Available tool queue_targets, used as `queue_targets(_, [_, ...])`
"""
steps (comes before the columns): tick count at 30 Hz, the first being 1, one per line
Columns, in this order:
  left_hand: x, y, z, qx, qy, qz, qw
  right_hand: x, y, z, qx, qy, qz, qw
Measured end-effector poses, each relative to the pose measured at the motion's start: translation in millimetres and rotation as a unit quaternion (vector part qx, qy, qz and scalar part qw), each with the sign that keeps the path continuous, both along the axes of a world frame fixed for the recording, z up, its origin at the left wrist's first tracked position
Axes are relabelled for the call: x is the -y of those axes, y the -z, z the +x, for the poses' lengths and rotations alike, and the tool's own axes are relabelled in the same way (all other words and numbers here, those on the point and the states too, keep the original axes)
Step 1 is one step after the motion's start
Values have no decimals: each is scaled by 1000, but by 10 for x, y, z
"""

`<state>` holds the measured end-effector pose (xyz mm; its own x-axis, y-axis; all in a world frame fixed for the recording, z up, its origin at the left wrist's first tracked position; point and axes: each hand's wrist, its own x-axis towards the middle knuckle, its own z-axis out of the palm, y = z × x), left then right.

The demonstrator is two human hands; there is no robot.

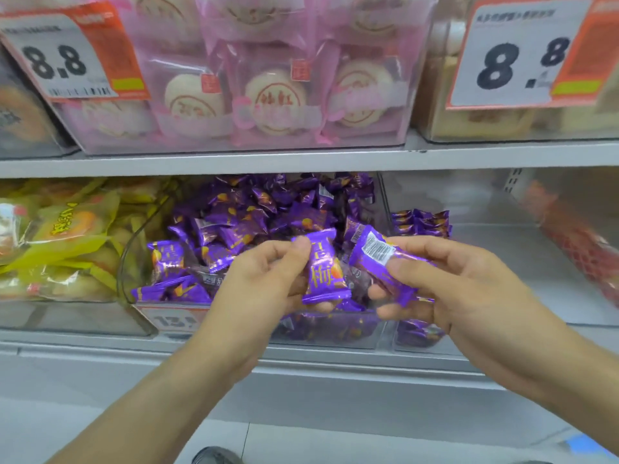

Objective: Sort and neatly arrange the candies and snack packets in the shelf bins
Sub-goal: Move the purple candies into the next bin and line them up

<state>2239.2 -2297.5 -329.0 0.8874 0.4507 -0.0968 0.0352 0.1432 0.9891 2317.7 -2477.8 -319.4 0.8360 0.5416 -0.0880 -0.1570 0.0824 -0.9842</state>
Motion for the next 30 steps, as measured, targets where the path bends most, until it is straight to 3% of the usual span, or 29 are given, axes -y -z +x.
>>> queue_targets(4, [206, 53, 107, -9, 50, -8, 999, 164, 67, 92, 60, 41, 0, 997])
queue_targets(9, [405, 37, 187, -4, 57, 12, 998, 231, 140, 127, 206, 128, 9, 970])
queue_targets(12, [460, 20, 231, 5, 48, 17, 999, 234, 226, 130, 297, 95, -40, 949])
queue_targets(14, [479, 21, 260, 10, 46, 13, 999, 252, 270, 115, 311, 65, -57, 946])
queue_targets(19, [505, 17, 280, 18, 58, -53, 997, 261, 253, 77, 218, 22, 4, 976])
queue_targets(22, [537, 19, 268, 19, 41, -23, 999, 254, 229, 115, 205, 40, 22, 978])
queue_targets(26, [543, 13, 255, 14, 45, 5, 999, 282, 205, 188, 82, 44, 38, 995])
queue_targets(30, [521, 27, 263, 16, 57, 6, 998, 321, 151, 225, 64, 26, 5, 998])
